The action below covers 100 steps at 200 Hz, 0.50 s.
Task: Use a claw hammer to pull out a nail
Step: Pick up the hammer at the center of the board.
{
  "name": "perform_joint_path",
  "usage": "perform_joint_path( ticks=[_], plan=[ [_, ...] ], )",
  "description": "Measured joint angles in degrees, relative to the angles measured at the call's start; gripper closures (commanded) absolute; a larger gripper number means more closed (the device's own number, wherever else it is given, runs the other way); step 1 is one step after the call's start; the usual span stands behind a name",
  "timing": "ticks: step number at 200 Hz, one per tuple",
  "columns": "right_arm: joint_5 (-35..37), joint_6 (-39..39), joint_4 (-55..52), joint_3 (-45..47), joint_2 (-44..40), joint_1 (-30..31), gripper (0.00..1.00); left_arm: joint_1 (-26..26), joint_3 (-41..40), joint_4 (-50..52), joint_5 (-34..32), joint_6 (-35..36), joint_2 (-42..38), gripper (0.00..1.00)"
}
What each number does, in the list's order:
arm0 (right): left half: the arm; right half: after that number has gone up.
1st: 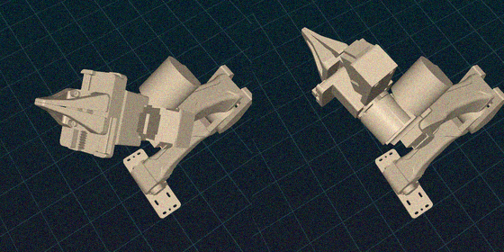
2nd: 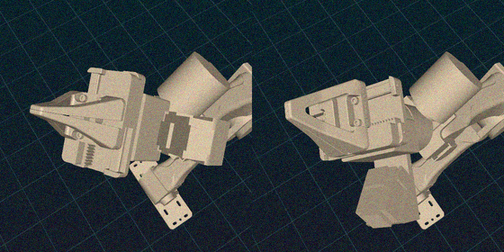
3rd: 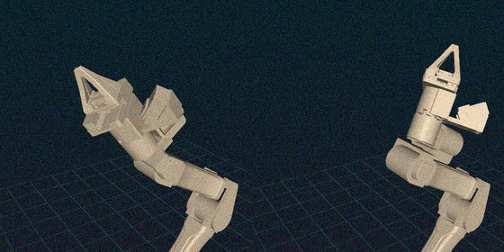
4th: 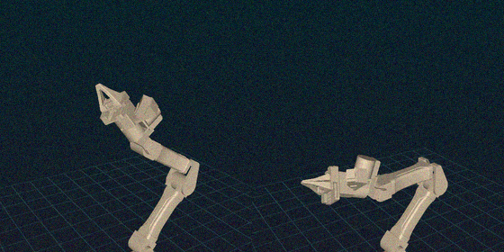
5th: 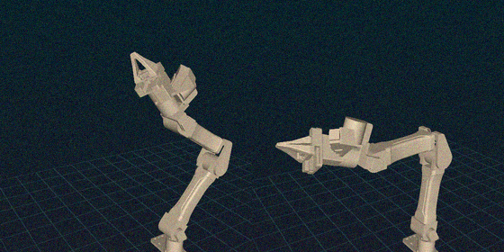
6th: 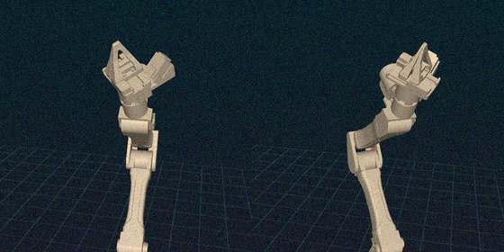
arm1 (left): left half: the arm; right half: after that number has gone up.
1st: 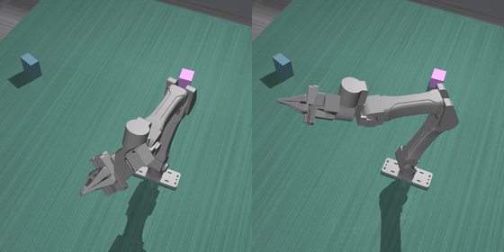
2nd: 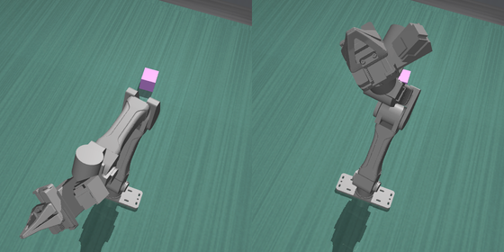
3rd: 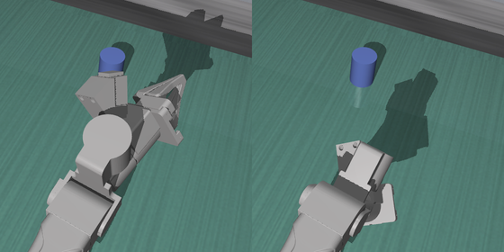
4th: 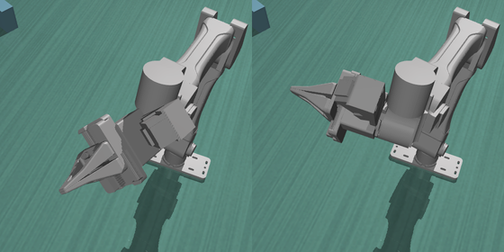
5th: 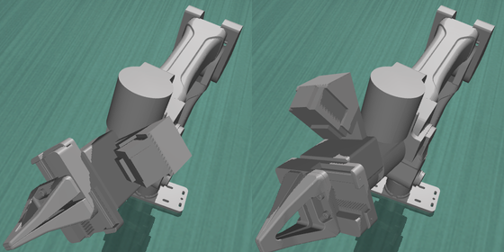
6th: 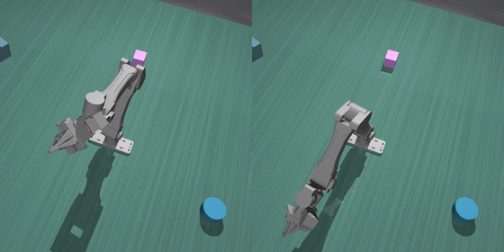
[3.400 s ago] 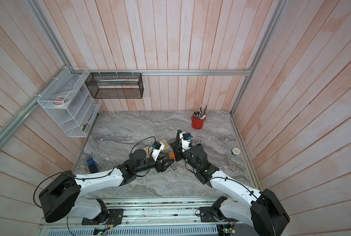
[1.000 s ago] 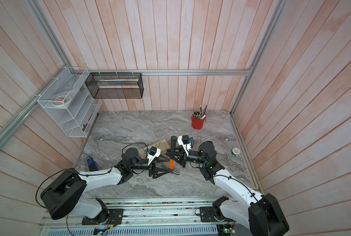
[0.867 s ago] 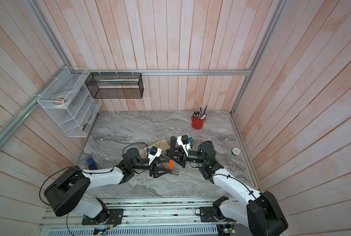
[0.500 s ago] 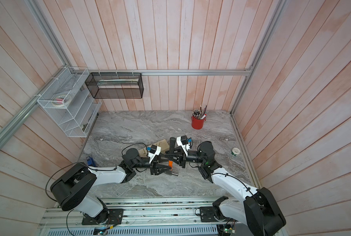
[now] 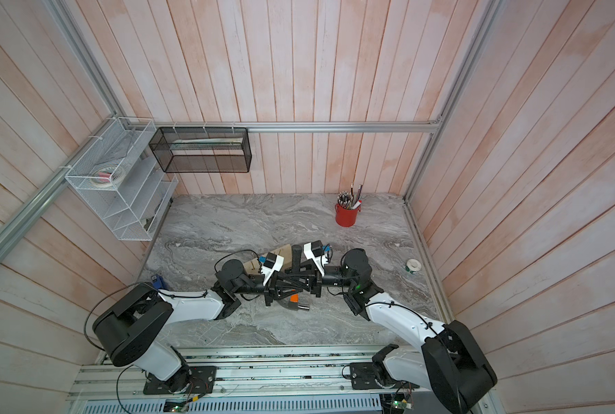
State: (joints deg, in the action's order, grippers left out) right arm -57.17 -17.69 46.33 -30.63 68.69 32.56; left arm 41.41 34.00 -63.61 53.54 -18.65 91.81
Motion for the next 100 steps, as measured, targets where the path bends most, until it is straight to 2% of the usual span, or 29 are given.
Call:
perform_joint_path(
  ticks=[11,28,57,100],
  plan=[
    [1.44,-0.31,-0.42,0.00,-0.02,0.13,0.68,-0.04,0.00,-0.15,-0.26,-0.07,0.00,1.00],
    [6.80,-1.09,-2.51,-0.15,-0.74,0.37,0.51,-0.13,-0.28,0.76,-1.44,0.20,0.00,1.00],
    [19.58,-2.43,-8.74,-0.39,-2.67,1.66,0.44,-0.46,-0.59,3.13,-5.11,0.02,0.00,1.00],
    [42.27,-4.48,-18.32,-2.32,-3.23,8.48,0.42,-0.70,-0.59,8.04,-11.52,0.09,0.00,1.00]
  ],
)
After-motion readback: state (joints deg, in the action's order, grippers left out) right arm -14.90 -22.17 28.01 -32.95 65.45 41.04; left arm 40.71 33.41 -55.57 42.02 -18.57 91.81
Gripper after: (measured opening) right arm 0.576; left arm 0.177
